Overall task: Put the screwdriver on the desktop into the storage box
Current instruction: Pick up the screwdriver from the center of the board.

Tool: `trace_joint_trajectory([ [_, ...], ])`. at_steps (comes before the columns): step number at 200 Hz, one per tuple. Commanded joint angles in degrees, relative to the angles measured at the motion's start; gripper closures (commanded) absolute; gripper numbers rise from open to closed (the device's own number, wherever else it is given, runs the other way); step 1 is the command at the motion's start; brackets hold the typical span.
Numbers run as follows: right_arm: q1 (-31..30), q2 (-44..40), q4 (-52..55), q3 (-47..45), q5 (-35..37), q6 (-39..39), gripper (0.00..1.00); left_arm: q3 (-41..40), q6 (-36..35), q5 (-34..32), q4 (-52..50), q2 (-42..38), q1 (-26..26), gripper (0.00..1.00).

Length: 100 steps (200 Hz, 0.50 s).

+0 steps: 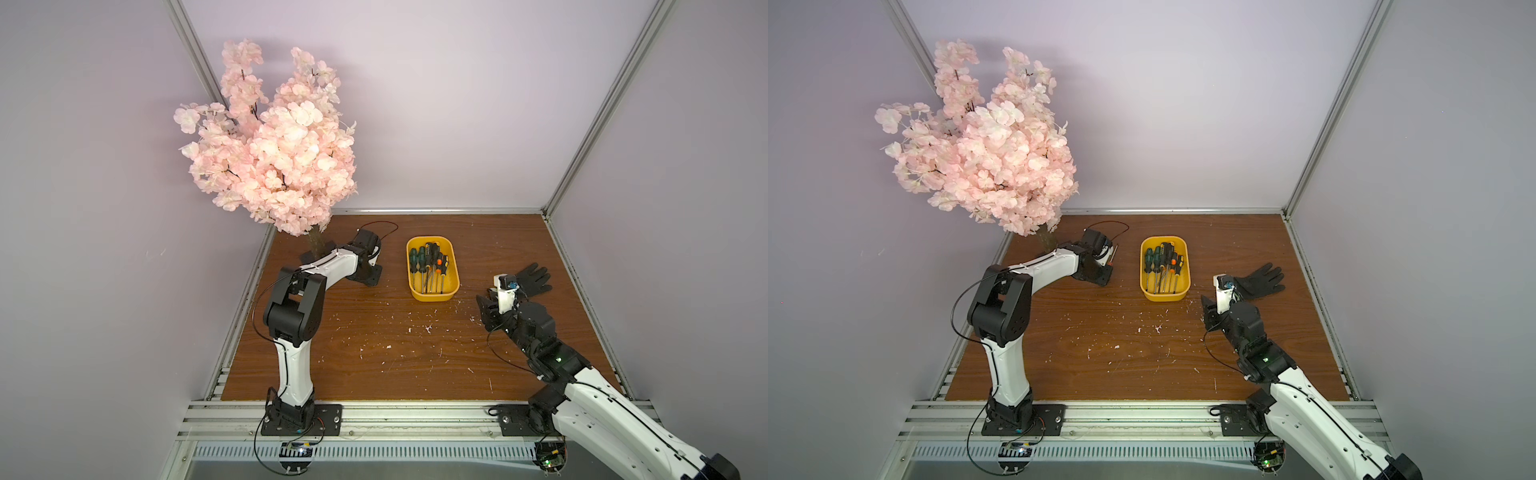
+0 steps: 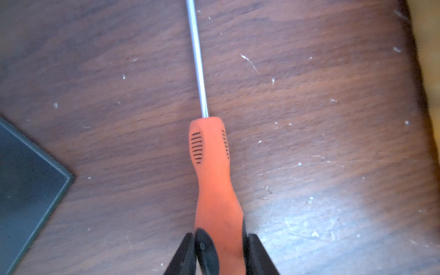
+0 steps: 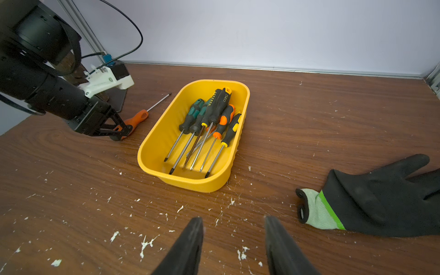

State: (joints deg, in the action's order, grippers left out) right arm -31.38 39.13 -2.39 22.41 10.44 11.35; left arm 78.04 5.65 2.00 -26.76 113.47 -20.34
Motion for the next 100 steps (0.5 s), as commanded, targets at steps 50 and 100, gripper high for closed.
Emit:
trace_joint_trajectory([
  [50,0.09,0.85,-2.94,0.48,0.53,-1.79,0.52,-3.94,1.37,3.35,-0.51,-5.88,-1.04,0.97],
  [100,0.02,3.67,-8.04,1.64,-4.53,-6.66,0.52,-7.66,2.86,10.35,-0.59,-14.09,-1.28,1.00],
])
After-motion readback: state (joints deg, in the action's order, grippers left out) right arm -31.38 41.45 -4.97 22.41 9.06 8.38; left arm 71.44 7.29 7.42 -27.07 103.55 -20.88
